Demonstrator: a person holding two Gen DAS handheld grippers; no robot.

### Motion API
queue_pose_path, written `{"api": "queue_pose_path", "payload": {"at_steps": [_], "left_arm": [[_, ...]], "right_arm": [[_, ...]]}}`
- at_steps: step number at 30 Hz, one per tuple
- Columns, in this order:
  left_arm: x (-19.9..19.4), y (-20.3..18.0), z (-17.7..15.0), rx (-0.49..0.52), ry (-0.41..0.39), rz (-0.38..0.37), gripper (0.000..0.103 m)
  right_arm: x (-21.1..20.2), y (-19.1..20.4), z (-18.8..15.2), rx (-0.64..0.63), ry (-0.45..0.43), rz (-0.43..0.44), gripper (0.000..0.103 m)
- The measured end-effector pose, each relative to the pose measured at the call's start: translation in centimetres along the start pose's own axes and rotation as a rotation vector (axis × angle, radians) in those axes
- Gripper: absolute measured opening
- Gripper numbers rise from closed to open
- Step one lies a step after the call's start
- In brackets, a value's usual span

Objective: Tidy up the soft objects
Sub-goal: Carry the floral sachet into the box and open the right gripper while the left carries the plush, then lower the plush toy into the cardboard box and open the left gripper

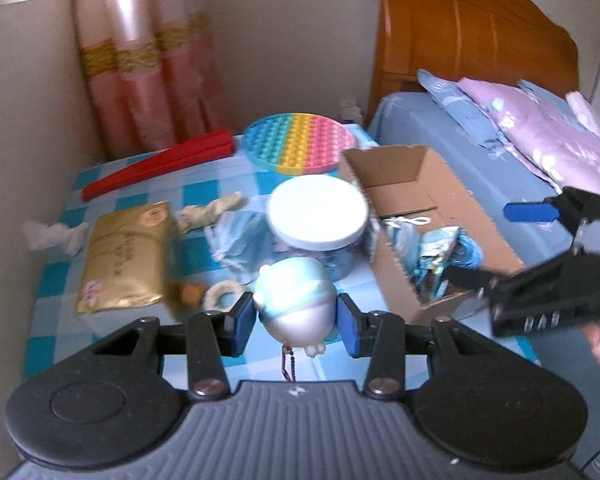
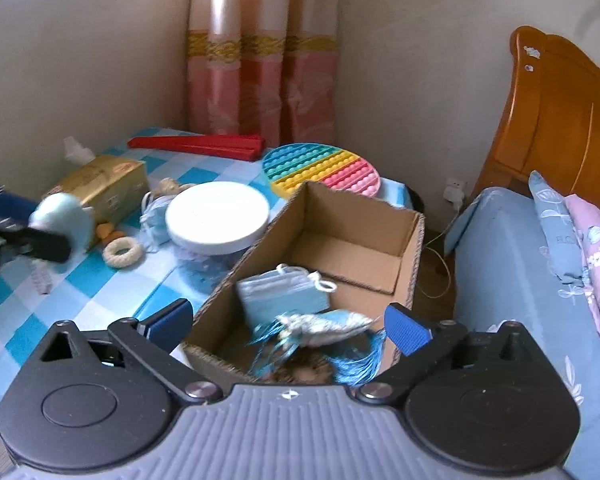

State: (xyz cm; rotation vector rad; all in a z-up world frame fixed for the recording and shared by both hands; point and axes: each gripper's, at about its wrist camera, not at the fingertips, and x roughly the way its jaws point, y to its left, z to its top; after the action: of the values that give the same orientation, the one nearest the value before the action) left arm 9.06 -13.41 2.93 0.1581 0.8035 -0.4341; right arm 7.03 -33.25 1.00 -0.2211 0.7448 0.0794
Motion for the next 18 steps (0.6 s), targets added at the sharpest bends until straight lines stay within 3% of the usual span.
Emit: {"api": "queue_pose_path", "payload": {"at_steps": [9, 14, 18], "left_arm": [[3.8, -4.6, 5.9, 0.112, 0.015, -0.176, 0.043], [7.9, -7.0, 8.7, 0.115, 0.049, -0.230, 0.043], [10.2, -8.2, 9.9, 0.125, 0.060, -0.228, 0.043]], "right_arm": [[-0.7, 1.3, -1.3, 0.001, 0.029, 0.040, 0.103], [-0.7, 0.9, -1.4, 0.035, 0.035, 0.044, 0.103], [-0.7, 0.7, -1.4, 0.041, 0.037, 0.031, 0.103]]}}
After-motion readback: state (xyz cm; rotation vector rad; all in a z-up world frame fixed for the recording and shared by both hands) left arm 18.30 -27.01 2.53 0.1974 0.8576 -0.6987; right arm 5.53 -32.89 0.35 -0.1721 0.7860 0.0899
